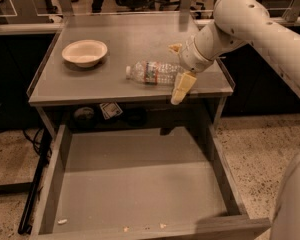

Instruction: Pick water bottle from top drawer and place on counter

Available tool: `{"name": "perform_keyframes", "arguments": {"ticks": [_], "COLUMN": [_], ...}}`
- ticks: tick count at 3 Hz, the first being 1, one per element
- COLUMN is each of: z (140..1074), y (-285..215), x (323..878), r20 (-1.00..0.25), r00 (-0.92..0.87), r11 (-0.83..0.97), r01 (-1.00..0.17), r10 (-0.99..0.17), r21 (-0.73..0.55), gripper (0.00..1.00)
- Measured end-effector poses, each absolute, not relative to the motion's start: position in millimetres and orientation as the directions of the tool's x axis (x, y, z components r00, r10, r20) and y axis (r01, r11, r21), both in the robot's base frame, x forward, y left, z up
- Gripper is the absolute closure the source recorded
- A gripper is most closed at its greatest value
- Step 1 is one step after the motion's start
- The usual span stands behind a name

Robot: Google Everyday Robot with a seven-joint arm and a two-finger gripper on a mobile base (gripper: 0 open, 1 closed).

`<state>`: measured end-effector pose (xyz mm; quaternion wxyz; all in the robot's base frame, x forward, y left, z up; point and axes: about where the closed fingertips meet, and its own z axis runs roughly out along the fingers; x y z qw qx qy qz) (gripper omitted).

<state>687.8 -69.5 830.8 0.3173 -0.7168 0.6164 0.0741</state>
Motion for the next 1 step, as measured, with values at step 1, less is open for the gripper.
{"name": "perform_keyframes", "arguments": {"ticks": [1], "z": [830.8], "y": [-69.5], "x": [687.8], "r20": [-0.497], "r00": [0.229], "r11": [-0.039], "r01": [-0.931], "r10": [-0.837], "r21": [-0.364], "gripper": [0.00]}}
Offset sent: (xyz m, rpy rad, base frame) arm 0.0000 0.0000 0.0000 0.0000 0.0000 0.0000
